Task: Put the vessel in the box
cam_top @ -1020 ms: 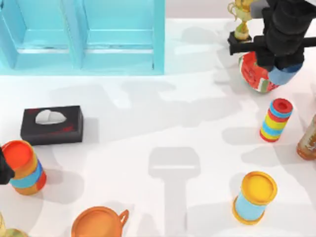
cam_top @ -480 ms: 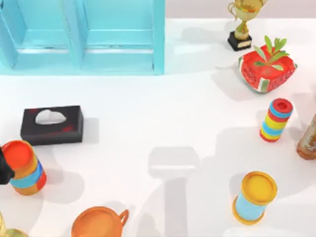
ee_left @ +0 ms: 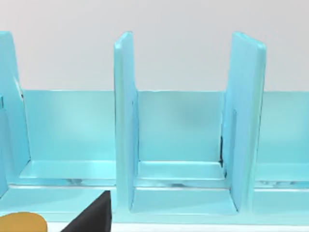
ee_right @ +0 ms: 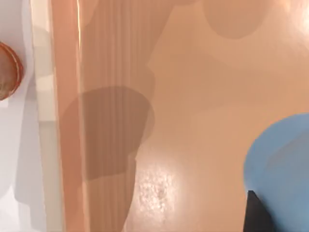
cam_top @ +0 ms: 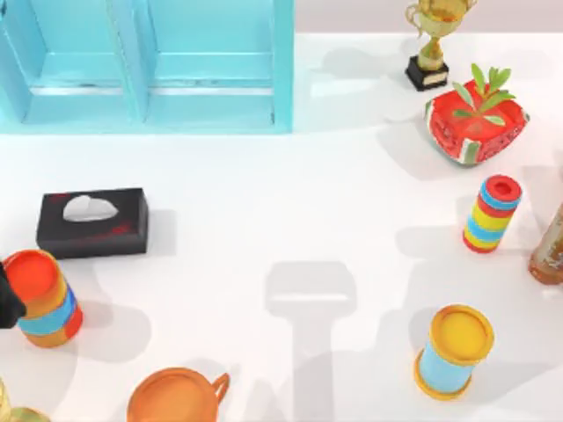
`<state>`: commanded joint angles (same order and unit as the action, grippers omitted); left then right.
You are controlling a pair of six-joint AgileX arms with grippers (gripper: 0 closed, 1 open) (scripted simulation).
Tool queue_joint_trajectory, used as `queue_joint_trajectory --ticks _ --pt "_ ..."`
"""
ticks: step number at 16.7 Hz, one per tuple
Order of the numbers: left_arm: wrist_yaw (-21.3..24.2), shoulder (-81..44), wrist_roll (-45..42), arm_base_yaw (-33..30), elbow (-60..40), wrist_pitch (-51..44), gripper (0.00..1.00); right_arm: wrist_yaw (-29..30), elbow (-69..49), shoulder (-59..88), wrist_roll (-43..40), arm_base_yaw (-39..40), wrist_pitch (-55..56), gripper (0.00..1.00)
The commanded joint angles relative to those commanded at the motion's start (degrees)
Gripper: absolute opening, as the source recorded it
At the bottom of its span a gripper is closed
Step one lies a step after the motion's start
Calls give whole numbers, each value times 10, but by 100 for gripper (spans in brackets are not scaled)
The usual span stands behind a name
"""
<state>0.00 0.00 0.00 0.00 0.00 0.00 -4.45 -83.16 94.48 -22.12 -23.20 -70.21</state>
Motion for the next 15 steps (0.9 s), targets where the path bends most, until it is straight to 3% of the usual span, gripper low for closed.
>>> queue_joint_trajectory --ticks 9,14,15 --pt "0 0 0 0 0 0 100 -1 100 26 -5 -7 127 0" --pt "0 0 0 0 0 0 100 -2 112 30 -6 -8 141 0" --pt "0 0 0 0 0 0 100 -2 112 30 -6 -8 141 8"
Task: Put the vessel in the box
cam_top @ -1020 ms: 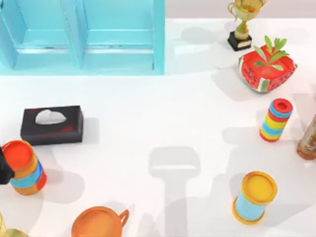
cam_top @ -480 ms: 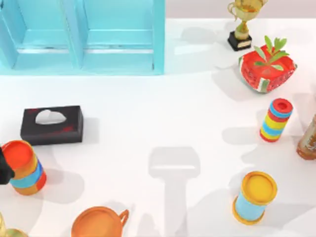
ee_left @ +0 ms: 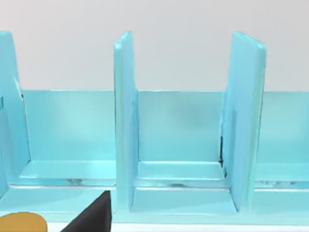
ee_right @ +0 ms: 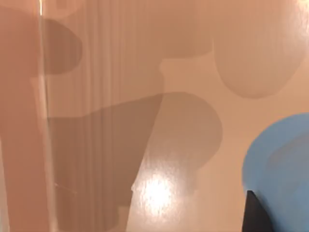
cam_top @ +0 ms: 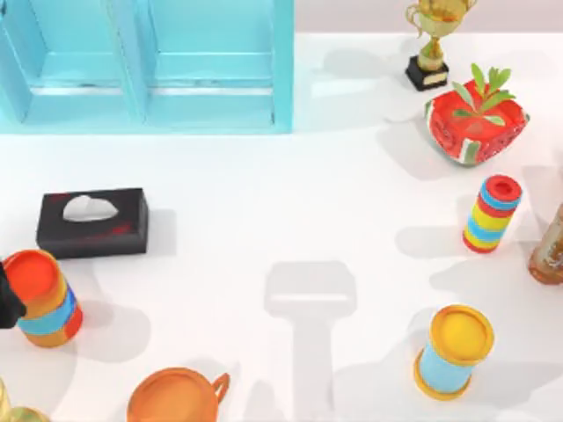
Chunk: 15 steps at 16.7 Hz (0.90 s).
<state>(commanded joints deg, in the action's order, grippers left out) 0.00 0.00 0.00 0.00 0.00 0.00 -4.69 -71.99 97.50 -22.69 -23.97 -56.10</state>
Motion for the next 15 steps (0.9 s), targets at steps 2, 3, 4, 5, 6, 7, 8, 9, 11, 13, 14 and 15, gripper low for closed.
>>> queue_joint_trajectory --ticks 2,3,4,5,6,7,8,9,11,13,14,15 --pt "0 0 0 0 0 0 100 0 0 0 0 0 0 23" --pt "0 0 0 0 0 0 100 0 0 0 0 0 0 30" --pt "0 0 0 0 0 0 100 0 0 0 0 0 0 38" --pt "0 0 0 0 0 0 100 0 0 0 0 0 0 45" --pt "0 0 0 0 0 0 100 0 0 0 0 0 0 53" --pt "0 0 0 0 0 0 100 0 0 0 0 0 0 60" --pt "0 0 0 0 0 0 100 0 0 0 0 0 0 68" --pt "0 0 0 0 0 0 100 0 0 0 0 0 0 75" --pt "0 0 0 0 0 0 100 0 0 0 0 0 0 90" --pt "0 0 0 0 0 0 100 0 0 0 0 0 0 100" --pt "0 0 0 0 0 0 100 0 0 0 0 0 0 100" --pt "0 0 0 0 0 0 100 0 0 0 0 0 0 100"
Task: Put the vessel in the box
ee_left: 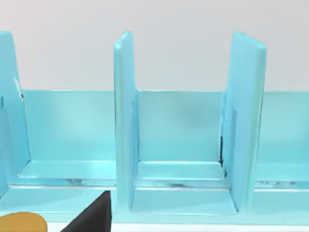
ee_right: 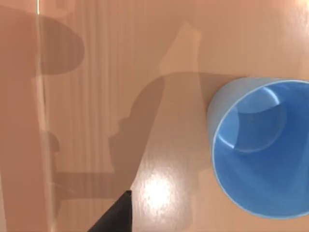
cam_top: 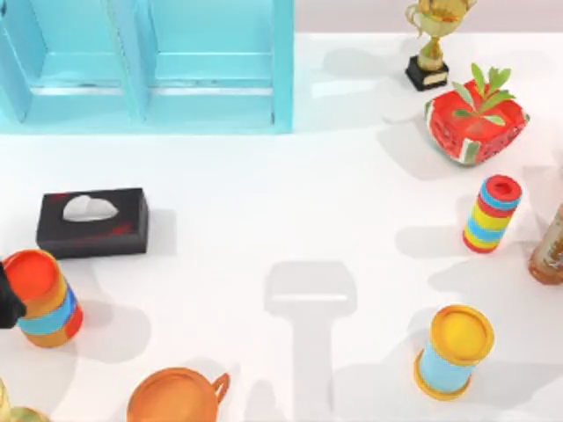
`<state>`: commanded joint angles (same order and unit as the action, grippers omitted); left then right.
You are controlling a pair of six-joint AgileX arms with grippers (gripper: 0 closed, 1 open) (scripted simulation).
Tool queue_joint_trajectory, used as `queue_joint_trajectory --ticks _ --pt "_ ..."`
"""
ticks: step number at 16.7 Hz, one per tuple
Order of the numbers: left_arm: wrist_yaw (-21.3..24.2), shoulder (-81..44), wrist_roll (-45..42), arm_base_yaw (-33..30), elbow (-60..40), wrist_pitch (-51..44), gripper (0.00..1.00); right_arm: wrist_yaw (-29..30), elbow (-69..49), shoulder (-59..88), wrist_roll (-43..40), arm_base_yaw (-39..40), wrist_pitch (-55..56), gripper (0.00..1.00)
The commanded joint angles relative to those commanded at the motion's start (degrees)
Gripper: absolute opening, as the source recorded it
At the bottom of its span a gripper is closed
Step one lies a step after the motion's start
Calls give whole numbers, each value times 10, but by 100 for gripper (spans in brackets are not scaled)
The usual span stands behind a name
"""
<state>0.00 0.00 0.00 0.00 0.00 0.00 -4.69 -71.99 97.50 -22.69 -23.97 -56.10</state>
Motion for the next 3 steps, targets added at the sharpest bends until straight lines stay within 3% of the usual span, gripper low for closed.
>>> queue_joint_trajectory --ticks 3 --pt "0 0 0 0 0 0 100 0 0 0 0 0 0 100"
